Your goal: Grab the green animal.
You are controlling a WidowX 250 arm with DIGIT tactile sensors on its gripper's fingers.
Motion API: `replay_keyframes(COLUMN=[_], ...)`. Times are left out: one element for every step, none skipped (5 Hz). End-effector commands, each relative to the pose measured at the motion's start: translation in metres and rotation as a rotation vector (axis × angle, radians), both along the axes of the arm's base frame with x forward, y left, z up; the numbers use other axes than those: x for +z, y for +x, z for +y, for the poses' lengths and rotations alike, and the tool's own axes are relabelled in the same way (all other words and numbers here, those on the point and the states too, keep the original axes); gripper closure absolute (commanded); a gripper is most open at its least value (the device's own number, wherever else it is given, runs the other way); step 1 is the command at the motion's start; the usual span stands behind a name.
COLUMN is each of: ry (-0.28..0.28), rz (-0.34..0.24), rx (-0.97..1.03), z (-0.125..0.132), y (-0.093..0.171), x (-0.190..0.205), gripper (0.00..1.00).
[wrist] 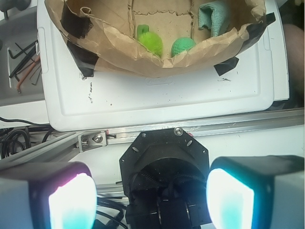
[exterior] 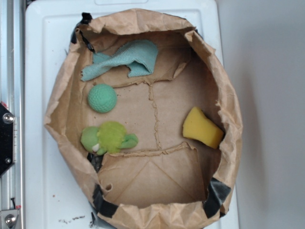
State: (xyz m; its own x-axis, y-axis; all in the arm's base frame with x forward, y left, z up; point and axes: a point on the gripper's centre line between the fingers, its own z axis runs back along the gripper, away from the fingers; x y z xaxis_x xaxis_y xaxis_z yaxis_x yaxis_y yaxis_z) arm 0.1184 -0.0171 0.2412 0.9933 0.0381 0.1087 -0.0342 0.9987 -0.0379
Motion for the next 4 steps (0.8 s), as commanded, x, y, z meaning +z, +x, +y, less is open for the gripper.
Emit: replay_keyframes(ry=[0.000, 0.041, 0.078, 0.105], rz=[0.000, -0.002, -0.027, -0.053], rx=[0.000, -0.055, -0.076, -0.105], z=[0.000, -0.001, 0.005, 0.015], y=[0.000, 0.050, 0.086, 0.102], x=[0.000, -0.023, -0.035, -0.048], gripper=[0.00, 0.00, 0.00, 0.00])
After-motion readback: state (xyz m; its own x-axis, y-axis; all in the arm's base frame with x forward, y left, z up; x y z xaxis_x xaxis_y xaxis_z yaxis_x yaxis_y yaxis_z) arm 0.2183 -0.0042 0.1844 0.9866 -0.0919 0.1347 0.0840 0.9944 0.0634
